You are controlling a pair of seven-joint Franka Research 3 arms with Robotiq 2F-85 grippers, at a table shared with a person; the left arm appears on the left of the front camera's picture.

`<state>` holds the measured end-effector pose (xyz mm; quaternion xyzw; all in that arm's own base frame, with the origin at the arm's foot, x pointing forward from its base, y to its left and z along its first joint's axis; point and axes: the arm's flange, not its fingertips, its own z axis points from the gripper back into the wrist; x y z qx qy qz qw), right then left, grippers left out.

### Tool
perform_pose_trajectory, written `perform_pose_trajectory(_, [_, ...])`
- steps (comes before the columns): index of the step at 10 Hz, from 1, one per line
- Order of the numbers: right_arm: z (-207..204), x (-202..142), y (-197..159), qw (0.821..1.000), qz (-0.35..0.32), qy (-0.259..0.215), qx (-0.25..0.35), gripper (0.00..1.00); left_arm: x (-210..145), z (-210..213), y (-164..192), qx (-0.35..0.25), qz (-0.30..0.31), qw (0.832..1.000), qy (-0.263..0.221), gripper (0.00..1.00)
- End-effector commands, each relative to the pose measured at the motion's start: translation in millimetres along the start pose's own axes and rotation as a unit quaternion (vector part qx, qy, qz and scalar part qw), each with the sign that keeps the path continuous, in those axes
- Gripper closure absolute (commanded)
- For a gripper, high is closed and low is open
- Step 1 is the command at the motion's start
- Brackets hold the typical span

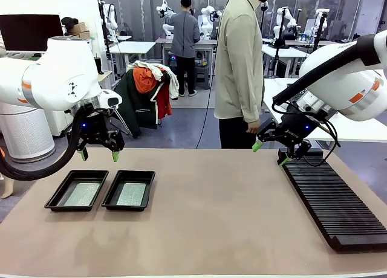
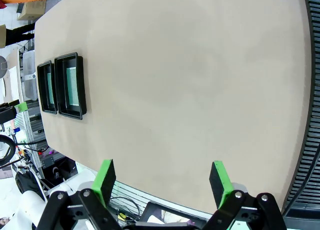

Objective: Inspect and transfer BCBs to ESD trays.
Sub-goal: Pick up the ESD tray and place it on the left side of the table.

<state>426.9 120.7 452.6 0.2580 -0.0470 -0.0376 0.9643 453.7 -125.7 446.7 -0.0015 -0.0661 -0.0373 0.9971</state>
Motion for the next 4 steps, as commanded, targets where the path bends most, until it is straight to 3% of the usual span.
perform_pose_trajectory(1, [0.0,0.3,1.7,1.000,-0.011,-0.001,-0.005,0.00,1.1,-1.2,-0.7,-0.001,-0.003,1.000,-0.003,0.00])
perform_pose_trajectory(4, [0.0,0.3,1.7,1.000,-0.011,-0.001,-0.005,0.00,1.1,-1.2,-0.7,-0.001,-0.003,1.000,-0.003,0.00])
